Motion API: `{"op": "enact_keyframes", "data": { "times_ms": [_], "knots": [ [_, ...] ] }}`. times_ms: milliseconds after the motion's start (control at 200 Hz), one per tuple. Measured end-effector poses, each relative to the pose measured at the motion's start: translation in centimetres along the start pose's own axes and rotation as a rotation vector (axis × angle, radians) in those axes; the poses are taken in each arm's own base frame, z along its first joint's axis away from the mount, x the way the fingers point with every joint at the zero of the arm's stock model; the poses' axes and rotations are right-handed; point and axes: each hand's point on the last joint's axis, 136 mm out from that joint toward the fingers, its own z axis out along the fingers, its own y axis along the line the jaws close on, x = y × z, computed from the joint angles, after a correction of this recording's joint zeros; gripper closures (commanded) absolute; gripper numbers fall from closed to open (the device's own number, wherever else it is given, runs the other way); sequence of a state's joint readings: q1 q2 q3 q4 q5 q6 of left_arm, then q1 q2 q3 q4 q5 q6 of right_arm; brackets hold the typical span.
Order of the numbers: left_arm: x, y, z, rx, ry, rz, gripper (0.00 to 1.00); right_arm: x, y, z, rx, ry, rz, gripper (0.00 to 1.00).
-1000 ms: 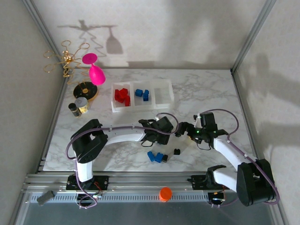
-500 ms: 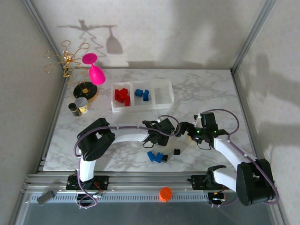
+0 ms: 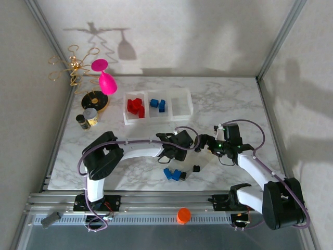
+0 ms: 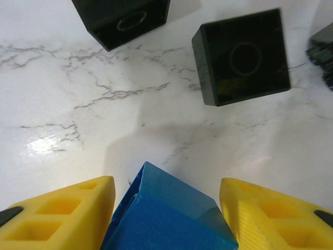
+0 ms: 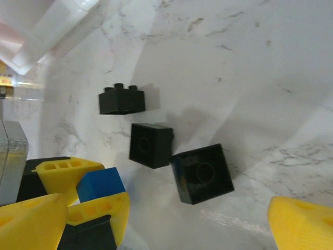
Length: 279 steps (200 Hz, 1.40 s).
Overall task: Sort the legos into containers by color
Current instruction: Pick up the lego from the middle-left of the table, then place the lego in the container.
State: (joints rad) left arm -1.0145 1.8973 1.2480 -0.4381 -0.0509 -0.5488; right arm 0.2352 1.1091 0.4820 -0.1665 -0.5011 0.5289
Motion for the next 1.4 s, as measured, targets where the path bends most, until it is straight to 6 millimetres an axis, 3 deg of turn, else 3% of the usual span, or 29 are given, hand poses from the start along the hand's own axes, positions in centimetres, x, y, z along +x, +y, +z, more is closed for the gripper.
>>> {"op": "enact_keyframes", "data": {
  "times_ms": [225, 536, 671, 791, 1066, 1262, 1397],
  "knots": [
    [-3.3, 1.8, -3.6, -0.004, -0.088, -0.053, 0.48, -0.8, 1.8, -0.2, -0.063, -0.009, -0.049, 0.01],
    [-12.8, 8.9, -7.7, -0.127, -0.274, -0.197, 0.49, -2.9, 5.3, 1.0, -0.136, -0.030, -0.126, 0.01],
    [-17.3, 11.8, -8.3, -0.196, -0.346, -0.244, 0.49, -3.6, 6.5, 1.6, -0.162, -0.037, -0.137, 0.01],
    [-20.0, 14.4, -7.2, -0.255, -0.366, -0.265, 0.49, -4.0, 6.5, 2.1, -0.167, -0.040, -0.124, 0.01],
    [-23.3, 19.6, -2.3, -0.325, -0.332, -0.295, 0.49, -4.2, 6.2, 3.0, -0.162, -0.031, -0.109, 0.01],
    [-25.8, 20.8, 0.1, -0.326, -0.338, -0.307, 0.48, -4.5, 6.1, 3.4, -0.163, -0.032, -0.110, 0.01],
    [-25.9, 20.7, 1.2, -0.331, -0.324, -0.297, 0.45, -4.5, 6.0, 3.6, -0.160, -0.027, -0.106, 0.01]
  ]
}}
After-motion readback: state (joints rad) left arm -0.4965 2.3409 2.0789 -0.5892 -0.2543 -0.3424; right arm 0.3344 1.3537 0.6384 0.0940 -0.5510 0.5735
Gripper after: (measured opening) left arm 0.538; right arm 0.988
